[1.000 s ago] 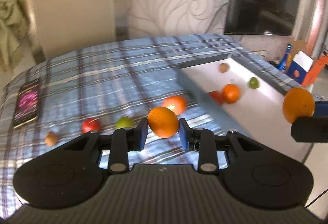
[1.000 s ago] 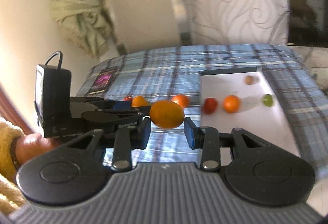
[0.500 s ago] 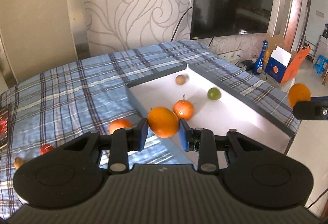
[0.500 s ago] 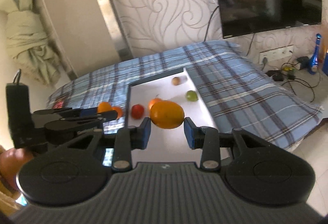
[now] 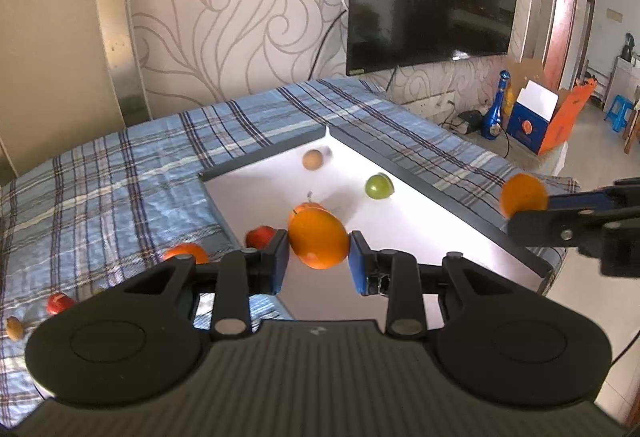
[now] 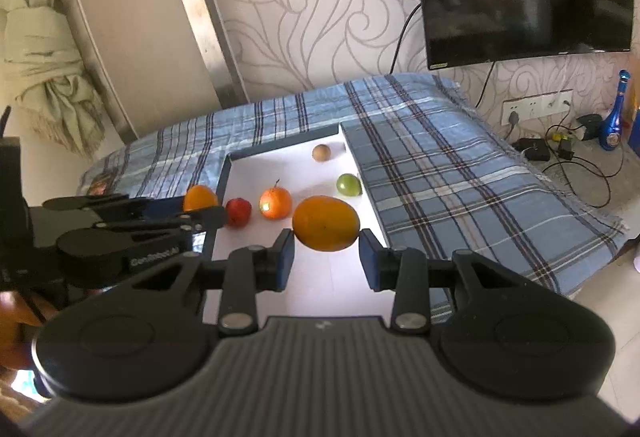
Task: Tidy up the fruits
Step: 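Carry the orange in the left gripper over the tray while the right carries its orange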
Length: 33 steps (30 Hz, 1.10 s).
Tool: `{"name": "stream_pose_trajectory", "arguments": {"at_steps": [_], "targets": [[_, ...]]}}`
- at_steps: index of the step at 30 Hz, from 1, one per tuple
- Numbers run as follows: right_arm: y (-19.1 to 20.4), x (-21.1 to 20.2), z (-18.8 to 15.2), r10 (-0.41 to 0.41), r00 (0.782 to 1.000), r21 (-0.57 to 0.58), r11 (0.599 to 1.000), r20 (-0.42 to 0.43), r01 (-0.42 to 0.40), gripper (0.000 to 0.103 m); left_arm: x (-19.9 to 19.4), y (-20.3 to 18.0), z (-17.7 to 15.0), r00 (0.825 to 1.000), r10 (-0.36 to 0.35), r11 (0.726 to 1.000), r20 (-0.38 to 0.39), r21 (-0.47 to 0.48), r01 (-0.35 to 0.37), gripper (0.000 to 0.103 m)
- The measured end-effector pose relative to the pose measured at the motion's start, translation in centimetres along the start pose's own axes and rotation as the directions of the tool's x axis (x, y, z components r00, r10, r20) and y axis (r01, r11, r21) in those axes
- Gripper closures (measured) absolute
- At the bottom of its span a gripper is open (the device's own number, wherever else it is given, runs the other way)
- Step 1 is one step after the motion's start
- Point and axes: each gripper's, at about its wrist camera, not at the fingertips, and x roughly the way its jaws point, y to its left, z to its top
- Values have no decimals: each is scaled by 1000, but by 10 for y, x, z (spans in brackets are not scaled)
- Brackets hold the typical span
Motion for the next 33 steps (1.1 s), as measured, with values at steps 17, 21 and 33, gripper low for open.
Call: {"name": "stream_pose_trajectory", "arguments": {"at_steps": [17, 21, 33], "targets": [[-6, 34, -1, 35, 995, -87, 995, -93, -43, 65, 38, -18, -8, 995, 54, 998, -79, -28, -56, 66], [-7, 38, 0, 44, 994, -99, 994, -102, -54, 65, 42, -19, -9, 994, 63, 997, -89, -37, -67, 66], [-10, 48, 3, 62, 992, -111, 991, -113, -75, 65, 44, -19, -8, 993, 73, 996, -93, -47, -78, 65]]}}
